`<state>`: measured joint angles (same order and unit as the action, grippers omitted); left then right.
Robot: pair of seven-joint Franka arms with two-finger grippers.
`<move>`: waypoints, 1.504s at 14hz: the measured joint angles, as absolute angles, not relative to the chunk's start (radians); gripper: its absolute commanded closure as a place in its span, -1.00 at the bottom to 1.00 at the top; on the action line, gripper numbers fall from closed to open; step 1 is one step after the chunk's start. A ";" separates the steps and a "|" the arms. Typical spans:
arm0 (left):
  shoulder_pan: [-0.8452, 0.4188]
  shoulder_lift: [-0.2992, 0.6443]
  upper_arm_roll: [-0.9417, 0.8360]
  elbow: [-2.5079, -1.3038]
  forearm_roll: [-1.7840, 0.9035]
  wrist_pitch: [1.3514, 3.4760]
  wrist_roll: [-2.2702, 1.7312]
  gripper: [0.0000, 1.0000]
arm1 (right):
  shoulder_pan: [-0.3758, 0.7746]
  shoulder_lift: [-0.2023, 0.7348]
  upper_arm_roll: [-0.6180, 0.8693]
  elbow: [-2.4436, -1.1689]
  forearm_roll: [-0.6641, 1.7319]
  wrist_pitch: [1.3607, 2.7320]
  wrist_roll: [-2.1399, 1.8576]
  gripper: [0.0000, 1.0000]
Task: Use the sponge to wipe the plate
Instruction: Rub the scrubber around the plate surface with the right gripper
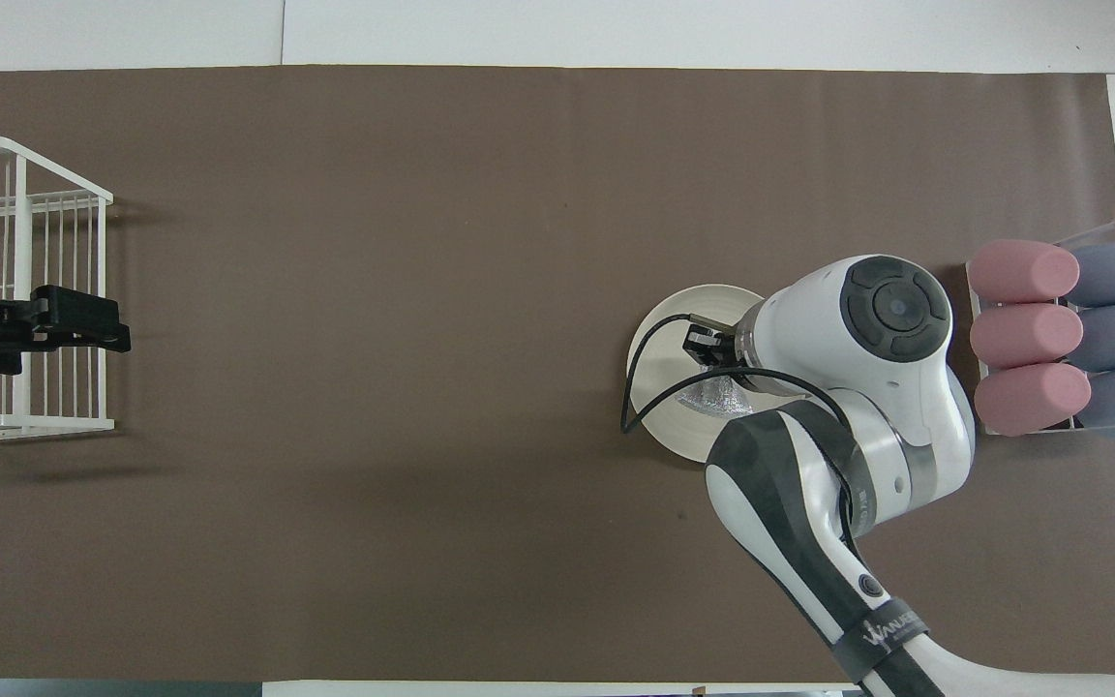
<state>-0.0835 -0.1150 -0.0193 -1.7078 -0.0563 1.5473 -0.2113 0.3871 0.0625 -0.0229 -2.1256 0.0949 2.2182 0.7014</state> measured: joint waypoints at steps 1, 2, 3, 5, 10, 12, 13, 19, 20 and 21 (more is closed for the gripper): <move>-0.083 -0.091 -0.017 -1.660 -0.050 1.503 -0.211 -1.00 | 0.387 0.059 -0.022 -2.154 0.095 2.258 0.698 1.00; -0.082 -0.065 -0.014 -1.614 -0.047 1.469 -0.211 -1.00 | 0.387 0.059 -0.023 -2.179 0.095 2.297 0.707 1.00; -0.082 -0.041 -0.012 -1.580 -0.043 1.450 -0.211 -1.00 | 0.386 0.059 -0.024 -2.201 0.095 2.339 0.739 1.00; -0.082 0.008 -0.014 -1.550 -0.031 1.441 -0.211 -1.00 | 0.379 0.059 -0.026 -2.236 0.095 2.411 0.791 1.00; -0.084 0.045 -0.024 -1.534 -0.029 1.454 -0.211 -1.00 | 0.379 0.077 -0.022 -2.277 0.095 2.492 0.864 1.00; -0.084 0.043 -0.023 -1.533 -0.029 1.454 -0.212 -1.00 | 0.394 0.089 -0.020 -2.280 0.095 2.493 0.912 1.00; -0.083 0.042 -0.022 -1.533 -0.029 1.454 -0.214 -1.00 | 0.404 0.097 -0.019 -2.282 0.095 2.493 0.941 1.00; -0.076 0.036 -0.011 -1.533 -0.029 1.453 -0.218 -1.00 | 0.408 0.108 -0.020 -2.282 0.095 2.495 0.977 1.00; -0.075 0.036 -0.011 -1.534 -0.029 1.453 -0.218 -1.00 | 0.401 0.109 -0.021 -2.282 0.095 2.495 0.970 1.00; -0.075 0.036 -0.011 -1.534 -0.029 1.453 -0.218 -1.00 | 0.391 0.109 -0.021 -2.282 0.095 2.495 0.957 1.00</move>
<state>-0.0753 0.0363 -0.0107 -1.5335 -0.0292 1.4532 -0.2176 0.3908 0.1093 -0.0214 -2.2819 0.0951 2.4951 0.9570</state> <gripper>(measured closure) 0.000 0.903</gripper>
